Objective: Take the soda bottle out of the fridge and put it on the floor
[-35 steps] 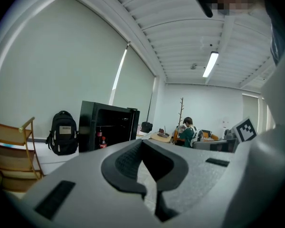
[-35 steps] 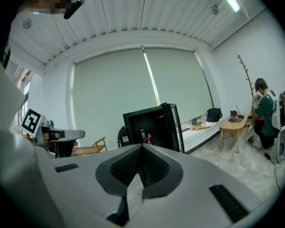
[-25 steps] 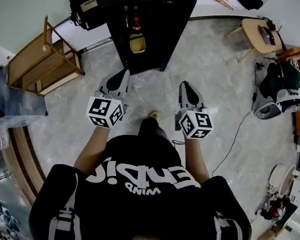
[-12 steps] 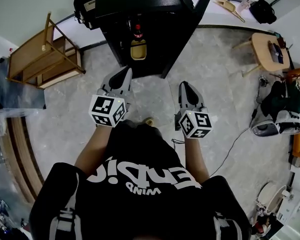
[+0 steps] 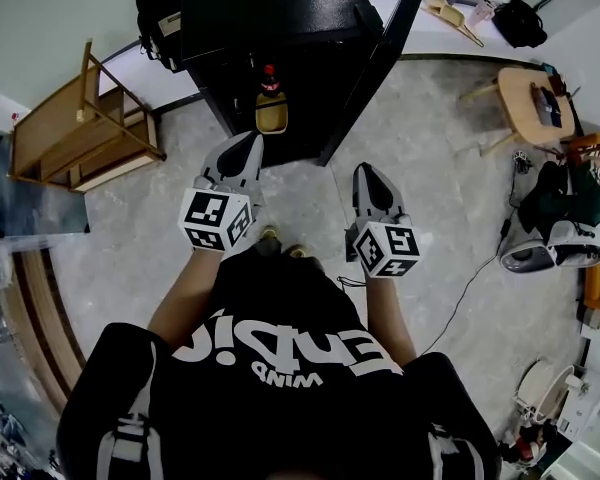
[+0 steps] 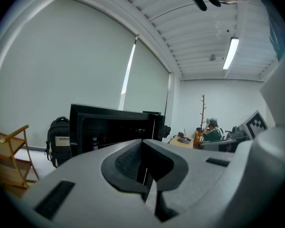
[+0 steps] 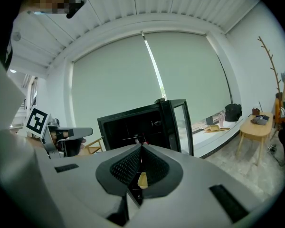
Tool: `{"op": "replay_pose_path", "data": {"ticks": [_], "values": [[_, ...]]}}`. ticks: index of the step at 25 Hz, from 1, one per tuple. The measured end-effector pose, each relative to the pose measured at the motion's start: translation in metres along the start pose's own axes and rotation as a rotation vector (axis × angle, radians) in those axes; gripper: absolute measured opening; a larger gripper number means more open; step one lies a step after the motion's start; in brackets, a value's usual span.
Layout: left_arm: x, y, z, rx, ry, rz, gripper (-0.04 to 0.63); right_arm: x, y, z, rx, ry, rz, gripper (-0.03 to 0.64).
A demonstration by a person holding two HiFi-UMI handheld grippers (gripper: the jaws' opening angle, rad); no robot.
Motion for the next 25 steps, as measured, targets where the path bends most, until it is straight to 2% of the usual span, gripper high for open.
{"op": "replay_pose_path", "data": {"ticks": [7,11,15,18,20,25], "values": [[0.012,0.002,-0.014,0.000,0.005,-0.007,0.009,0.016,0.008,0.000,0.008,-0.006,0.007,0.023],[0.016,0.001,-0.022,-0.004,0.000,-0.010,0.042,0.025,0.010,-0.003,0.012,-0.001,0.010,0.021],[0.020,0.000,-0.027,0.000,0.003,-0.016,0.149,0.031,0.010,-0.007,0.015,0.003,0.009,0.021],[0.024,-0.001,-0.029,0.022,0.021,-0.020,0.290,0.035,0.010,-0.008,0.017,0.004,0.001,0.023],[0.028,-0.002,-0.031,0.032,0.024,-0.025,0.317,0.038,0.009,-0.009,0.019,0.004,-0.006,0.023],[0.038,-0.007,-0.033,0.018,-0.007,-0.044,0.318,0.043,0.004,-0.010,0.024,-0.002,-0.017,0.022]]}}
Point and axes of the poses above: the fingertips, and each gripper's own axes: x forward along the fingers, z to its right, y out of its top, the point moved 5 cm from there along -x, backward along the fingers, and after that the axes turned 10 degrees about -z, right-handed, at the moved point
